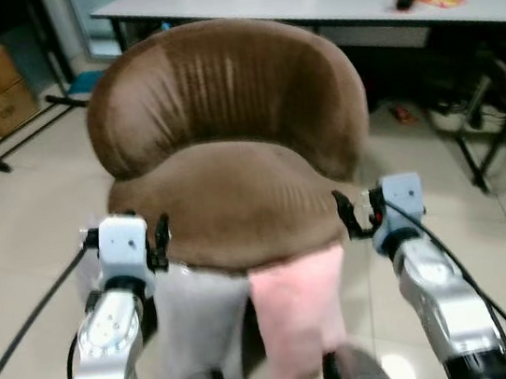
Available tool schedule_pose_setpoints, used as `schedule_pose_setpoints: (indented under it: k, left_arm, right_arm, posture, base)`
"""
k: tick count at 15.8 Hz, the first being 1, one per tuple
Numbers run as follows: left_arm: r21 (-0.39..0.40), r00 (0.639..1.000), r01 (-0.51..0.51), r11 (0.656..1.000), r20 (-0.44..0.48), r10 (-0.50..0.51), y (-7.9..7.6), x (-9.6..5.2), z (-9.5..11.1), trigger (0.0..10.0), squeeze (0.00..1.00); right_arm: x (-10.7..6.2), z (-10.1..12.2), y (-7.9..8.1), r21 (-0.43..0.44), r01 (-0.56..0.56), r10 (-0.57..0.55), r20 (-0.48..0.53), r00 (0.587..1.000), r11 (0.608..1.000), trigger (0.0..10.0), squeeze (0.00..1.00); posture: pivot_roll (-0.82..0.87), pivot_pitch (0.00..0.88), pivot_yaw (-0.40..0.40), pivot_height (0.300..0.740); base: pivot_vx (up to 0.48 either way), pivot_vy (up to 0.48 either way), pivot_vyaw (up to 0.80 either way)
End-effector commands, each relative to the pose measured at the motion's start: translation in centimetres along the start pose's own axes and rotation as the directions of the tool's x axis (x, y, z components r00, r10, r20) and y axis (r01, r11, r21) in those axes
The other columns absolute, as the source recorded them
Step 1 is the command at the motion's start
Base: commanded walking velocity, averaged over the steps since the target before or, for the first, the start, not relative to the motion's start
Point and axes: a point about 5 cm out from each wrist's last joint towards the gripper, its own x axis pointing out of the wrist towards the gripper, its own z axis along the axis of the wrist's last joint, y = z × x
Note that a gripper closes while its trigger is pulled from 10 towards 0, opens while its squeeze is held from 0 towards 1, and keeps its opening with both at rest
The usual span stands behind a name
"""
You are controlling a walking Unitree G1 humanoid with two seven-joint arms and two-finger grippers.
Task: Move the pillow to the sofa from floor
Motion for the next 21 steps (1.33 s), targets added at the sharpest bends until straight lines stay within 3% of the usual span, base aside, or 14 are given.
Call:
schedule_pose_setpoints:
  k: [1, 8, 19, 21]
  left_arm:
    - [0.011, 1.0, -0.021, 1.0, -0.01, 0.021, 0.31, -0.25, -0.3, 10.0, 0.0]
    - [-0.007, 0.999, -0.048, 0.999, 0.007, 0.048, 0.63, 0.0, -0.22, 10.0, 0.0]
    - [-0.015, 0.999, -0.051, 0.999, 0.003, 0.052, 0.68, -0.06, -0.44, 10.0, 0.0]
    - [-0.012, 0.999, -0.055, 0.998, 0.002, 0.055, 0.79, -0.1, -0.47, 10.0, 0.0]
  right_arm:
    - [0.47, 0.78, -0.02, -0.008, 0.0, 0.0, 0.025, 1.0, 1.0, 10.0, 0.0]
    - [0.81, 0.77, -0.32, -0.042, 0.034, -0.033, 0.017, 0.999, 0.999, 10.0, 0.0]
    - [0.78, 0.45, -0.67, -0.026, 0.056, -0.056, 0.002, 0.998, 0.998, 10.0, 0.0]
    - [0.85, 0.49, -0.47, -0.065, 0.036, -0.035, 0.003, 0.999, 0.997, 10.0, 0.0]
  posture:
    - [-0.06, 0.0, -0.017, 0.59]
    - [-0.06, 0.0, -0.019, 0.585]
    - [-0.06, 0.0, -0.025, 0.585]
    - [-0.06, 0.0, -0.029, 0.585]
  base:
    - [0.0, 0.0, 0.0]
    - [0.0, 0.0, 0.0]
    - [0.311, 0.0, 0.0]
    - [0.328, 0.0, 0.0]
